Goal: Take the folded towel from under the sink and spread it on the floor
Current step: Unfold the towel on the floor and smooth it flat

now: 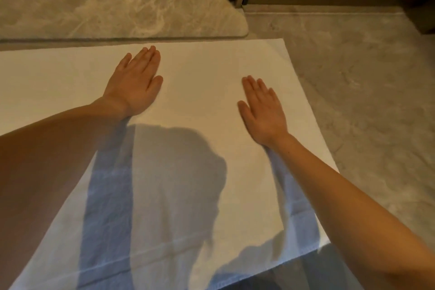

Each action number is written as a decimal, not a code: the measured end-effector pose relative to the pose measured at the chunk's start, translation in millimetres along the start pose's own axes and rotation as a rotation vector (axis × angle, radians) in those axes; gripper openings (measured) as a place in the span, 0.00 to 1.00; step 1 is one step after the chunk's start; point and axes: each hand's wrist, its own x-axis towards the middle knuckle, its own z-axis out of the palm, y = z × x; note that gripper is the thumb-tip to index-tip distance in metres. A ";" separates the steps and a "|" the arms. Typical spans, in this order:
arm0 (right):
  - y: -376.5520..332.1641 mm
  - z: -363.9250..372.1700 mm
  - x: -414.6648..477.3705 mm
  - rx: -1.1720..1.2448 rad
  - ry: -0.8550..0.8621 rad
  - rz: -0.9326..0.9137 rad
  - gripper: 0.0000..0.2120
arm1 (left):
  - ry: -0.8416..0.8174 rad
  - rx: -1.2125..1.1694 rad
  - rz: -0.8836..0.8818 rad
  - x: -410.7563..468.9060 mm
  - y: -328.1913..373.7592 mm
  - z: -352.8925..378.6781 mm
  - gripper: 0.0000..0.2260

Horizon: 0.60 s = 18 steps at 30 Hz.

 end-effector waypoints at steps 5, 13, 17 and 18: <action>16.7 -3.2 -2.9 0.029 0.007 0.083 0.28 | -0.012 0.042 -0.022 -0.6 6.5 -5.6 0.26; 16.4 -1.0 -2.3 0.014 0.035 0.079 0.28 | 0.065 -0.043 0.162 -44.2 143.7 13.9 0.27; 16.1 -7.1 -3.0 0.028 0.013 0.109 0.28 | 0.026 -0.013 0.059 -53.9 143.7 32.0 0.27; 10.2 -10.1 -3.3 0.050 0.007 0.140 0.28 | 0.035 -0.011 0.067 -55.3 144.2 32.5 0.27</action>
